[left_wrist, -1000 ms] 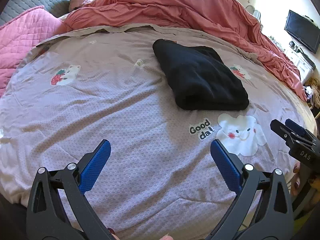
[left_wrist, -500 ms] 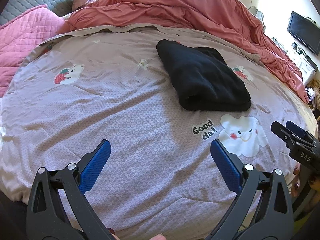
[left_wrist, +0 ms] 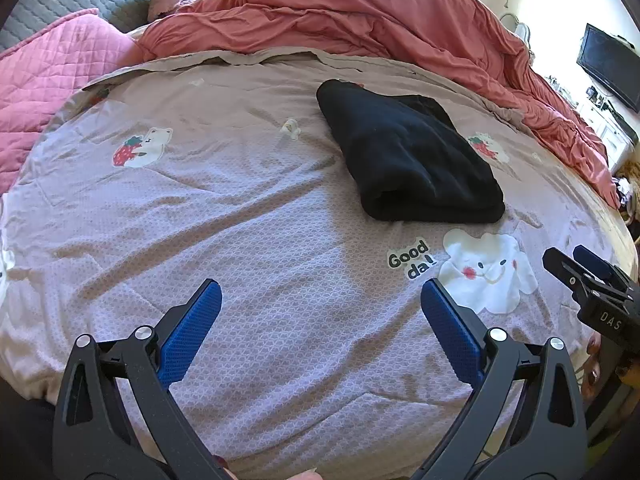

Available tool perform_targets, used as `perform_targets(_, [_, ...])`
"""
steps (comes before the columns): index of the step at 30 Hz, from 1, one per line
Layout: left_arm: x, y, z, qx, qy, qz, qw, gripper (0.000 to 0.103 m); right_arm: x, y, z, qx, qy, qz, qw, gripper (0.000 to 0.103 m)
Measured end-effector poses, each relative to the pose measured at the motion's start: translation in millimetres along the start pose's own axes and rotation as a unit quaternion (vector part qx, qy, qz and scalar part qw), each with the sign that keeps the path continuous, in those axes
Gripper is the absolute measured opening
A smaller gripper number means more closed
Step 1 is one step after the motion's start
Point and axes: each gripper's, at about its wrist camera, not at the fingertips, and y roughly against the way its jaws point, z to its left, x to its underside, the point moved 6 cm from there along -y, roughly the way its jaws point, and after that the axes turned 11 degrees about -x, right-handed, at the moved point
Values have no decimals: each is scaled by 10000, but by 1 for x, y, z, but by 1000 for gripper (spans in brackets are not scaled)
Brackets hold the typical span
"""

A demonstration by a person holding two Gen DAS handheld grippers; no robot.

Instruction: Fold small clothes

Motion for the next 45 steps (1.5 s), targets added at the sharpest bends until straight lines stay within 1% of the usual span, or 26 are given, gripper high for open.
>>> perform_targets(15, [-1, 5, 2, -32, 20, -64, 10000, 94, 0, 0, 3, 12, 71, 25, 10000, 98])
perform_targets(19, [-1, 6, 2, -57, 26, -58, 10000, 94, 1, 1, 4, 11, 81, 20, 10000, 98])
perform_targets(31, [0, 4, 2, 33, 81, 36, 10000, 94, 1, 3, 6, 51, 112, 10, 9999, 98])
perform_targets(45, [1, 6, 2, -1, 51, -1, 10000, 94, 1, 2, 8, 67, 178, 56, 9998, 98])
